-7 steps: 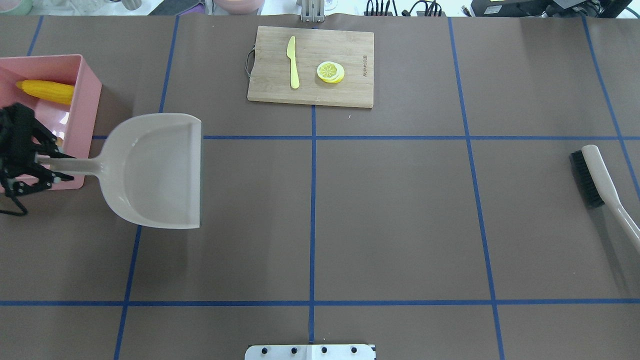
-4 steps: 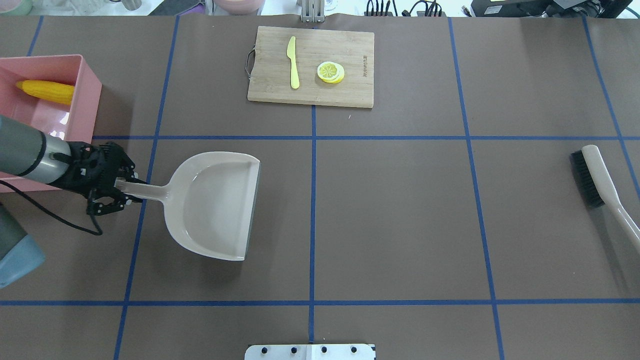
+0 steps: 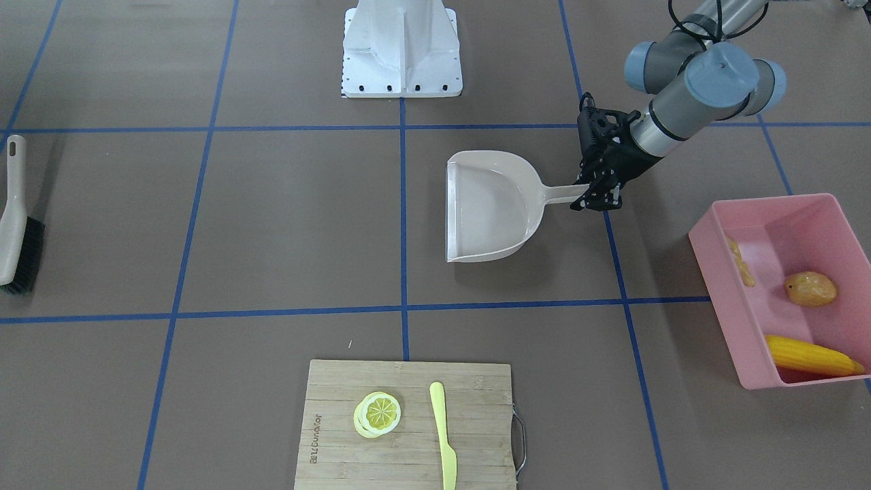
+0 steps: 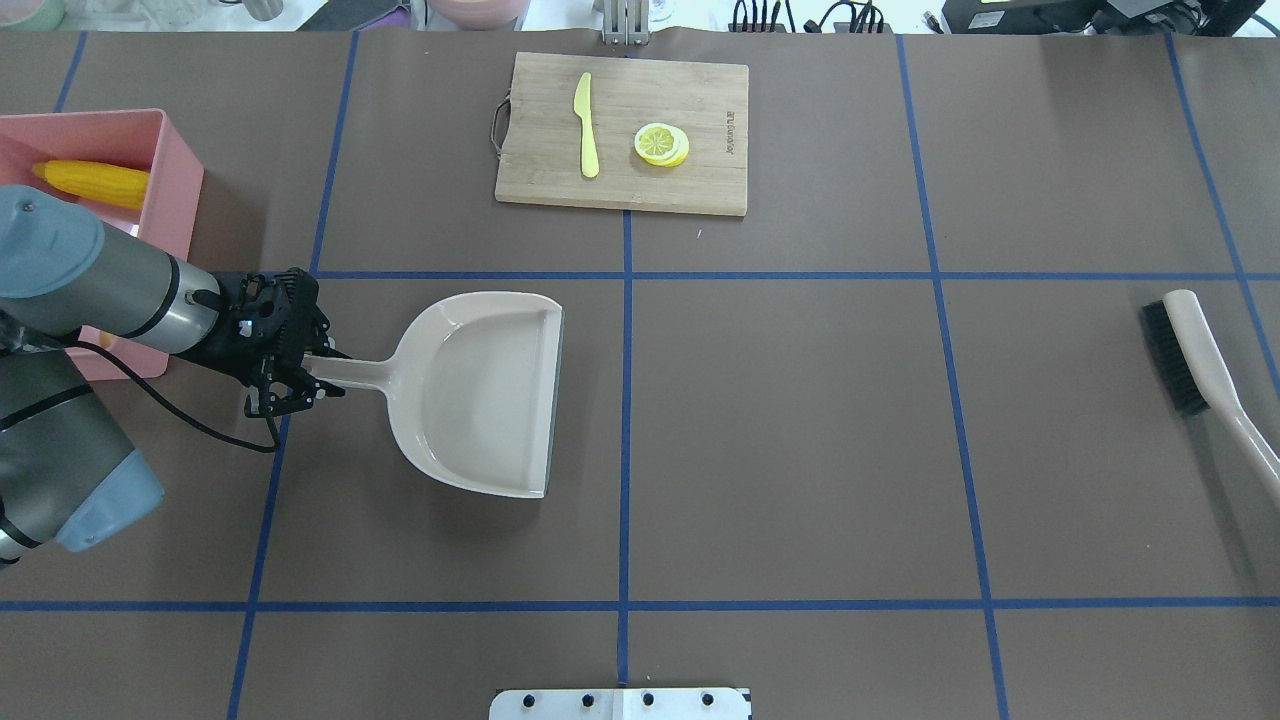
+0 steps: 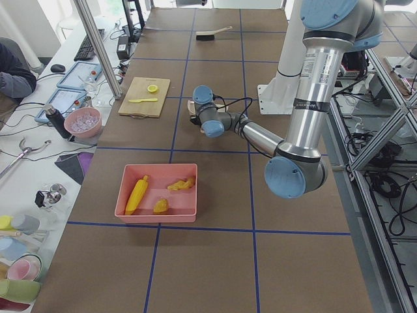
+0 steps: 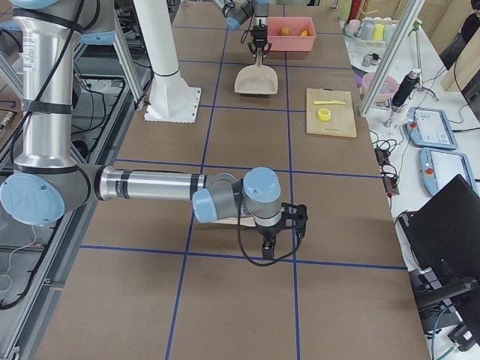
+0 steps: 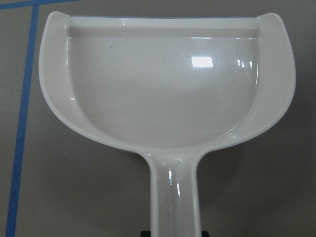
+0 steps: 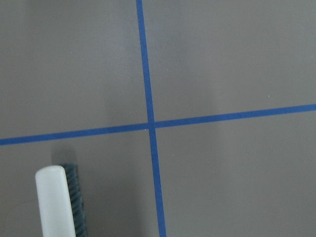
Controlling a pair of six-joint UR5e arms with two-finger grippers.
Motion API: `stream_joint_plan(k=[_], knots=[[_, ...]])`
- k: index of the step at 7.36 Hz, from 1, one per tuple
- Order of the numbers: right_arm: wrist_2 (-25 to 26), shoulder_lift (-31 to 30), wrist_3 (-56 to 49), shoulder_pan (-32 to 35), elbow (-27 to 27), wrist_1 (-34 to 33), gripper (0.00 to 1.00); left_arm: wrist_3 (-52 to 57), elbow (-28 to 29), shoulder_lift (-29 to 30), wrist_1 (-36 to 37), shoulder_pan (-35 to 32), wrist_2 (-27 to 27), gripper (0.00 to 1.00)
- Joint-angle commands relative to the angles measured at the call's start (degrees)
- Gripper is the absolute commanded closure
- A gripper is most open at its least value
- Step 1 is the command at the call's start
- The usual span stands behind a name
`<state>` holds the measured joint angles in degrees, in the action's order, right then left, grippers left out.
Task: Sweep and dump trash into bin
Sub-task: 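Lower the empty dustpan back onto the table with the left gripper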
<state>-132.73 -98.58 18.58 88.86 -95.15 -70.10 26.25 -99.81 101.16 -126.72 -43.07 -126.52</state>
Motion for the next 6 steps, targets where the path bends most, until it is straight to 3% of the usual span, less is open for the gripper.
stream_joint_plan(k=[1, 2, 3, 5, 6], knots=[[-3.4, -2.2, -0.4, 0.0, 0.8, 3.8, 0.00, -0.2, 1.6, 0.4, 0.0, 1.3, 0.0, 0.66], [-3.2, -2.5, -0.4, 0.0, 0.9, 4.1, 0.00, -0.2, 1.6, 0.4, -0.1, 1.3, 0.0, 0.52], [-2.8, -2.6, -0.3, 0.1, 0.4, 3.9, 0.00, -0.3, 1.6, 0.4, -0.5, 1.3, -0.1, 0.05], [-2.6, -2.6, 0.2, 0.1, -1.1, 3.7, 0.00, -0.3, 1.2, 0.4, -0.5, 0.9, -0.1, 0.02], [-2.6, -2.3, 0.6, 0.2, -1.2, 3.6, 0.00, -0.2, -0.2, -0.1, -0.5, -2.5, -0.6, 0.02]])
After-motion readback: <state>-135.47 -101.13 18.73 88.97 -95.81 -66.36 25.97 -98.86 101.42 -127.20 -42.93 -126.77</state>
